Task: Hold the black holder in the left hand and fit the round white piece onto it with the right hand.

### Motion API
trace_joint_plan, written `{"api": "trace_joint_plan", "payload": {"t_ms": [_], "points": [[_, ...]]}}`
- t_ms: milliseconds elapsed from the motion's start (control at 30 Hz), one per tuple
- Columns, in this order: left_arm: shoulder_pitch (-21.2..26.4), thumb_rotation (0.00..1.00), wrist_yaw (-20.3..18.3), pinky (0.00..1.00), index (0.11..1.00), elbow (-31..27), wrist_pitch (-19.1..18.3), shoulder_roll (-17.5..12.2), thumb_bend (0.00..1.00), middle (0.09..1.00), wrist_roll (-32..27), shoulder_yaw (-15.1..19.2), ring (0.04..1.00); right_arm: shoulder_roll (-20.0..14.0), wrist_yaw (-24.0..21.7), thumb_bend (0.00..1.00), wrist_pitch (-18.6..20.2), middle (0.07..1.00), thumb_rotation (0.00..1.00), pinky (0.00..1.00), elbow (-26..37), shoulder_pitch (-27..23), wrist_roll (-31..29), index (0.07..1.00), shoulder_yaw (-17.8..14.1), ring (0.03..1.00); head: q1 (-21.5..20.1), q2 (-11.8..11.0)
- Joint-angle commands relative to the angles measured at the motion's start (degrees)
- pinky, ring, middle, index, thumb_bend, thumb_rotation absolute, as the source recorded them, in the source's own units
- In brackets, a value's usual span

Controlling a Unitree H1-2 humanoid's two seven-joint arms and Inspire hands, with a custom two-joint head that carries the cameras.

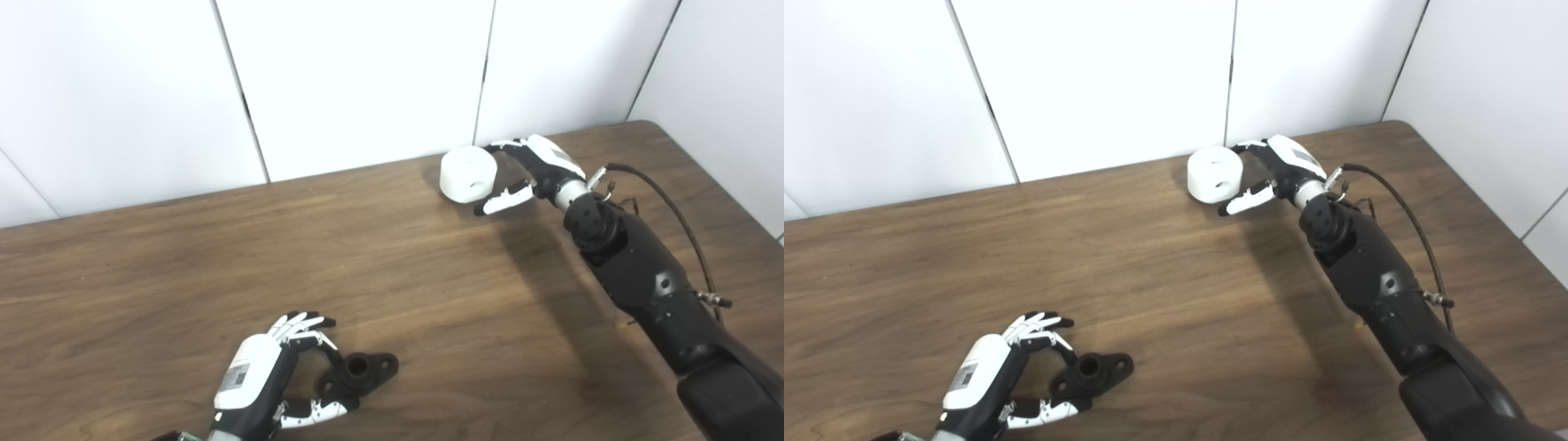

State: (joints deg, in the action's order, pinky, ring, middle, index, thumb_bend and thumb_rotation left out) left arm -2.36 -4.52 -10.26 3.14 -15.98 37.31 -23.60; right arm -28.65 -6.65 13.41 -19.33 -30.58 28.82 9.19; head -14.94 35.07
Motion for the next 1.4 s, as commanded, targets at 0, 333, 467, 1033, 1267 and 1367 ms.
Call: {"api": "trace_joint_plan", "payload": {"t_ms": [0,333,467,1033,1267,1367], "points": [[-1.9,0.04,-4.8,0.92,0.488,3.1,-2.3,-0.2,0.51,0.821,-0.4,-1.8,0.895,-1.8,0.8,0.93,-0.2,0.939,0.34,1.0,2.8,-2.3,0.6,0.838,-1.0,1.0,0.1,0.0],[-1.7,0.04,-4.5,0.92,0.488,3.7,-2.0,-0.2,0.51,0.82,-0.5,-1.6,0.894,-3.3,-0.9,0.92,1.7,0.936,0.35,1.0,10.0,1.1,3.0,0.826,-0.7,1.0,0.0,-0.2],[-1.7,0.04,-4.5,0.92,0.488,3.8,-1.9,-0.3,0.51,0.821,-0.5,-1.6,0.896,-3.5,-1.6,0.91,2.6,0.937,0.34,1.0,12.9,2.6,3.3,0.832,-1.0,1.0,0.0,-0.1],[-1.9,0.04,-4.7,0.92,0.488,3.1,-2.3,-0.2,0.52,0.819,-0.2,-1.7,0.893,-1.7,-0.7,0.91,1.6,0.936,0.37,1.0,11.8,1.9,3.5,0.845,-1.2,0.995,0.1,0.0],[-1.7,0.04,-4.6,0.91,0.488,3.7,-2.1,-0.1,0.52,0.819,0.0,-1.8,0.893,-1.2,1.3,0.92,-1.2,0.932,0.37,1.0,9.4,-0.1,3.0,0.861,-1.8,0.998,0.0,-0.4],[-1.6,0.04,-4.8,0.91,0.488,3.7,-2.4,0.0,0.52,0.822,0.0,-1.8,0.895,-1.1,1.8,0.92,-1.6,0.93,0.36,1.0,8.8,-1.2,3.0,0.866,-2.1,1.0,0.0,-0.6]]}}
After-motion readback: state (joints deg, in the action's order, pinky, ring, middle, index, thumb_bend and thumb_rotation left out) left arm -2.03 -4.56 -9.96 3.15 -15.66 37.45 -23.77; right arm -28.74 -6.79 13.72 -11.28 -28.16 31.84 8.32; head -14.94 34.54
